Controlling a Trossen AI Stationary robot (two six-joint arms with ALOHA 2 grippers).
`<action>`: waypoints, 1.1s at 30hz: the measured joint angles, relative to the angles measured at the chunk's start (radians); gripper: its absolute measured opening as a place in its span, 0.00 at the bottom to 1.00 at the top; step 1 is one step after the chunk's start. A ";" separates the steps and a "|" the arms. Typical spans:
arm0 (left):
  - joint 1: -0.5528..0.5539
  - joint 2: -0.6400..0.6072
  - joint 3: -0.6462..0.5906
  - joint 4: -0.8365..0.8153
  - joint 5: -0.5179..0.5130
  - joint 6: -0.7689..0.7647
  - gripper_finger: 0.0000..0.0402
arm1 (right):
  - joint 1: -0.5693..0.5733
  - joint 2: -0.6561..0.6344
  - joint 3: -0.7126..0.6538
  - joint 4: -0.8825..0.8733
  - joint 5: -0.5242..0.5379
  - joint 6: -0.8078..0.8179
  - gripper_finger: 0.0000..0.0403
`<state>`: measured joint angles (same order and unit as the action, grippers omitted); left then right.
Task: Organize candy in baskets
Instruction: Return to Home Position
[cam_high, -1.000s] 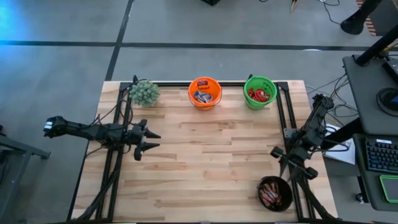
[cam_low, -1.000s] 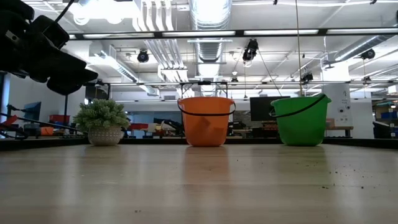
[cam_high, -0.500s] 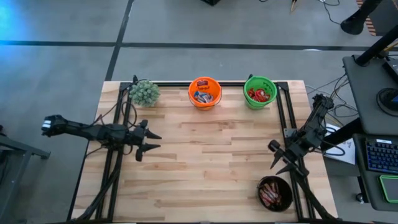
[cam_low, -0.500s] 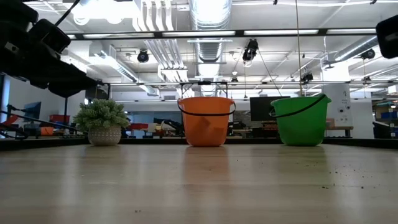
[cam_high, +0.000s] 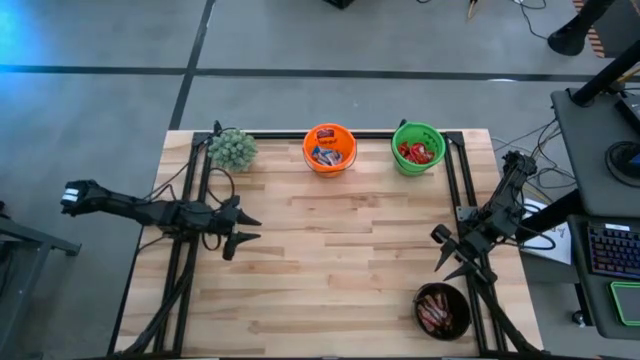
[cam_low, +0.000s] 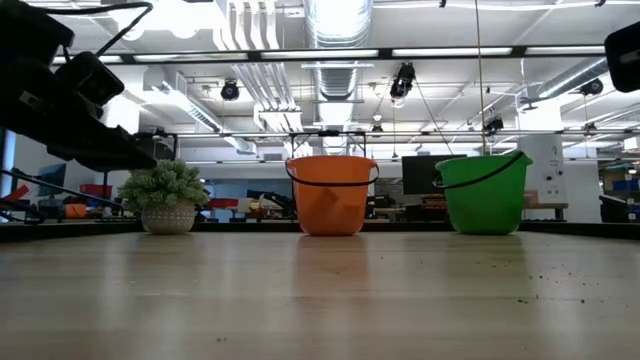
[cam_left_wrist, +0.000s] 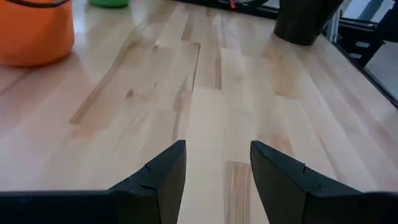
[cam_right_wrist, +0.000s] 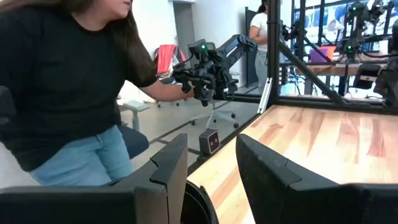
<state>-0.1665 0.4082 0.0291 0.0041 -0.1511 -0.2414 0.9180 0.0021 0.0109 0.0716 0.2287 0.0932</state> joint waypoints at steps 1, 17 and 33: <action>0.000 0.001 0.005 0.000 0.000 0.003 0.40 | 0.000 0.000 0.000 0.001 0.000 -0.006 0.32; 0.000 -0.142 0.122 -0.094 -0.008 0.117 0.40 | 0.000 0.000 0.000 0.017 0.000 -0.014 0.32; 0.000 -0.409 0.116 -0.255 -0.024 0.102 0.40 | 0.000 0.001 -0.001 0.007 0.000 -0.093 0.32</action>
<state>-0.1665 -0.0010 0.1452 -0.2512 -0.1753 -0.1394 0.9182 0.0029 0.0101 0.0789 0.2283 -0.0002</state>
